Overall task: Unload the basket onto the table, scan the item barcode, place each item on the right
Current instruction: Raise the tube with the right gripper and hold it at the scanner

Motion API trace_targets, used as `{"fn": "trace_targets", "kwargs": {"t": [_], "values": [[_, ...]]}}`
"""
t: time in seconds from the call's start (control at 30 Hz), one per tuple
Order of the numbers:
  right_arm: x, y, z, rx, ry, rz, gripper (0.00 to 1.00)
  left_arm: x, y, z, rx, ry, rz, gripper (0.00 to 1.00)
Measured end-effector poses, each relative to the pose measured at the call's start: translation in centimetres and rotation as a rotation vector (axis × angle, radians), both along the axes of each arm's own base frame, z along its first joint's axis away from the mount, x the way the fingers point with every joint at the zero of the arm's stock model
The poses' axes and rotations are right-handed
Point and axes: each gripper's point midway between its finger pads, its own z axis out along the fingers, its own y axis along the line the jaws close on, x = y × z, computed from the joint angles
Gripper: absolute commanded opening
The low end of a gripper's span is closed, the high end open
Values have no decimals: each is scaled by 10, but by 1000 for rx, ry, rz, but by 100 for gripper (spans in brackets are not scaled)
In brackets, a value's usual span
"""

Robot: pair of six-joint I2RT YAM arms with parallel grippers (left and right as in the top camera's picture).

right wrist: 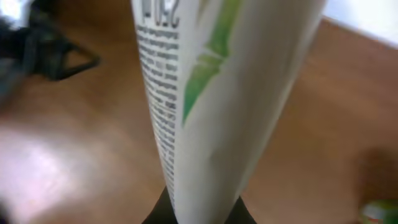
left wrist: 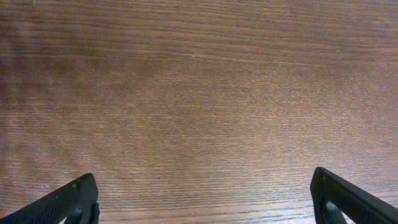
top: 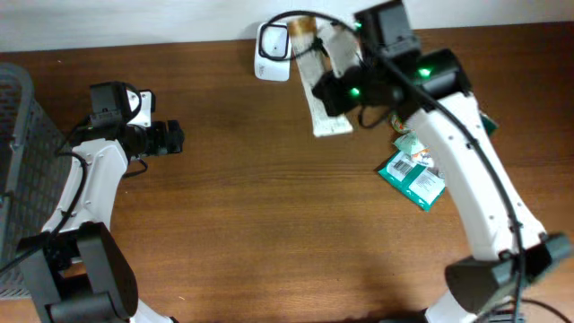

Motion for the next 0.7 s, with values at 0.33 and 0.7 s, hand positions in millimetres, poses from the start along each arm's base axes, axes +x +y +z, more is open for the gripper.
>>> {"fn": "trace_targets", "kwargs": {"t": [0.33,0.7], "values": [[171,7,-37,-401,-479,-252,4,0,0,0,0,-1,0,99],[233,-2,-182,-898,-559,-167,4,0,0,0,0,2,0,99]]}}
